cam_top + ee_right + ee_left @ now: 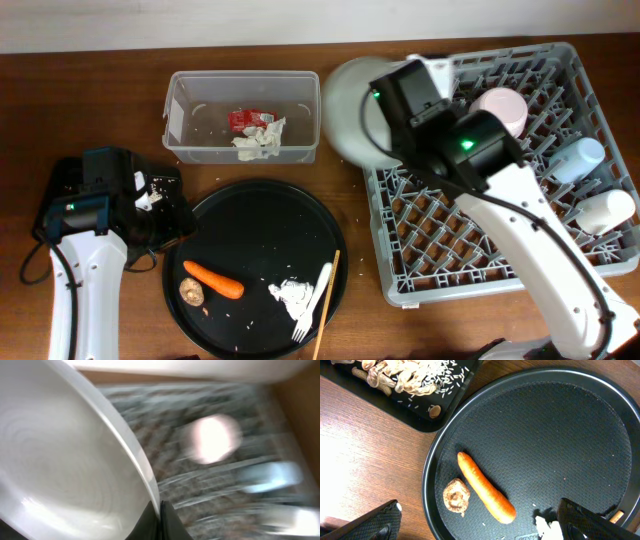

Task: Sort waste into correct bins and load items into the dishwasher rack
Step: 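Carry the plate to the rack's back and stand it upright, release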

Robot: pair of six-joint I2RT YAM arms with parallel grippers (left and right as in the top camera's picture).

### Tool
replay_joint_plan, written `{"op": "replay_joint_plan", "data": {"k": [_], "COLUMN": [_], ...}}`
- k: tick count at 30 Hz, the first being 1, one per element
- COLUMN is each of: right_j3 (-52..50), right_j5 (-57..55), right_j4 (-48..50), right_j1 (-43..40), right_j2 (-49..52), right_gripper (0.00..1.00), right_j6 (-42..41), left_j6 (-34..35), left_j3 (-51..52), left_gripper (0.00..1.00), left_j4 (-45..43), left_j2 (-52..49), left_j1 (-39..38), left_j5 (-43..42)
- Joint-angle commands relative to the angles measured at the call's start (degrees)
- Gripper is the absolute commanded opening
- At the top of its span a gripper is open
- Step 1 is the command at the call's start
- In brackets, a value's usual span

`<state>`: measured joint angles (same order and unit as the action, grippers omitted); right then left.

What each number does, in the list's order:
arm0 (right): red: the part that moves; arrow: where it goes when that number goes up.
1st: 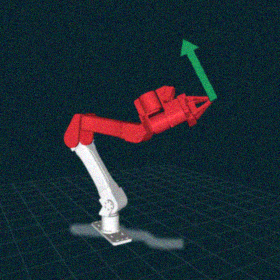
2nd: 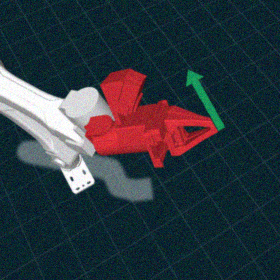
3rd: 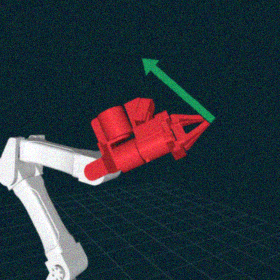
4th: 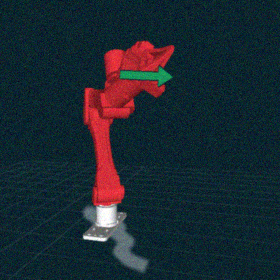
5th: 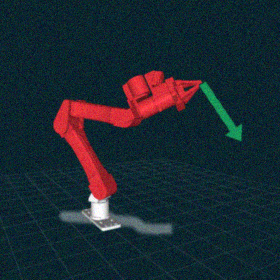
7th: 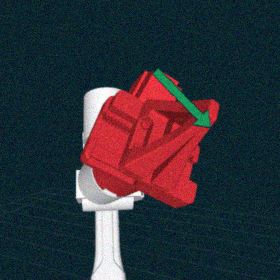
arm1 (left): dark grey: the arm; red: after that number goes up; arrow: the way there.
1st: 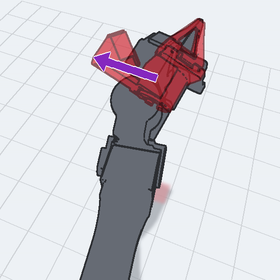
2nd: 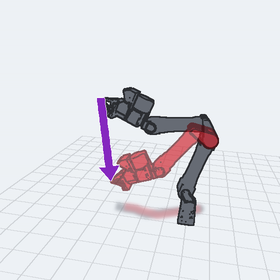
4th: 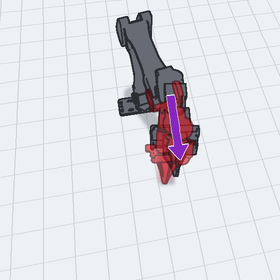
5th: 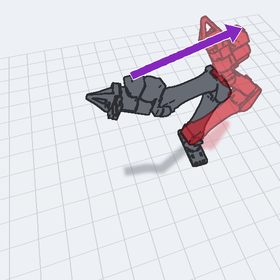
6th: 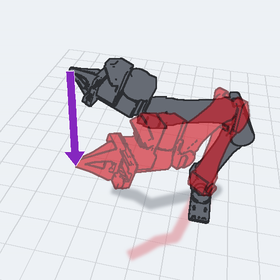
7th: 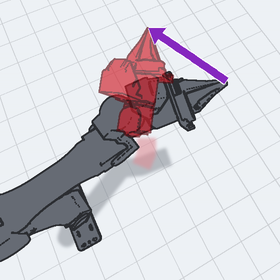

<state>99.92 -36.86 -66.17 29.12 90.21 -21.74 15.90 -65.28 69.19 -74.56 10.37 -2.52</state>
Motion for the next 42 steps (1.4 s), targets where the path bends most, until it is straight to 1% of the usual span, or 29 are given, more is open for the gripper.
{"op": "replay_joint_plan", "data": {"k": [1,4,6,8,14,16,21,23,26,27,28,29,33,37,39,42], "right_j3": [0.0,-0.3,-0.3,-0.3,-0.3,-0.3,-0.3,-0.3,-0.3,-0.3,-0.3,-0.3,-0.3,-0.3,-0.3,-0.2], "right_j5": [-28.1,-34.1,-36.4,-35.0,-32.9,-30.5,-25.4,-21.5,-16.7,-15.7,-14.4,-13.4,-11.1,-9.9,-9.3,-3.3], "right_j4": [0.3,1.3,1.2,1.3,2.7,2.7,2.5,2.1,2.0,1.9,1.9,1.9,1.6,-1.1,-2.6,-2.6], "right_j1": [-3.4,-7.1,-11.3,-12.6,-12.8,-12.7,-12.6,-12.5,-10.7,-9.7,-8.5,-7.2,-3.1,-2.4,-2.5,-2.5], "right_j2": [0.6,3.7,8.3,11.6,22.1,24.0,24.4,24.4,24.4,24.4,24.4,24.4,24.4,23.5,21.7,14.4], "right_gripper": [0.04,0.04,0.04,0.04,0.04,0.04,0.04,0.04,0.16,0.25,0.32,0.36,0.37,0.40,0.41,0.42], "right_j6": [3.9,3.1,1.3,1.3,1.3,1.3,-0.2,-0.2,-0.2,-0.1,-0.1,-0.1,-0.2,-0.7,-3.6,-3.8], "left_j6": [-0.1,0.0,-0.1,-0.1,-0.1,-0.1,-0.1,-0.1,0.0,-0.1,-0.1,-0.1,-0.1,-0.1,-0.1,-0.1], "left_j3": [-0.5,-0.5,-0.5,-0.5,-0.5,-0.5,-0.5,-0.5,-0.5,-0.5,-0.5,-0.5,-0.5,-0.5,-0.5,-0.5], "left_gripper": [0.99,0.99,0.99,0.99,0.99,0.99,0.99,0.99,0.99,0.99,0.99,0.99,0.99,0.99,0.99,0.99], "left_j4": [-0.2,-0.1,-0.1,-0.1,-0.2,-0.1,-0.5,-0.6,-0.6,-0.6,-0.5,-0.6,-0.5,-0.5,-0.5,-0.5], "left_j2": [0.5,0.5,0.5,0.5,0.5,0.5,0.5,0.5,0.5,0.5,0.5,0.5,0.5,0.5,0.5,0.5], "left_j1": [0.3,0.3,0.3,0.3,0.3,0.3,0.3,0.3,0.3,0.3,0.3,0.3,0.3,0.3,0.3,0.3], "left_j5": [0.2,0.2,0.2,0.2,0.2,0.2,0.2,0.2,0.2,0.2,0.2,0.2,0.2,0.2,0.2,0.2]}}
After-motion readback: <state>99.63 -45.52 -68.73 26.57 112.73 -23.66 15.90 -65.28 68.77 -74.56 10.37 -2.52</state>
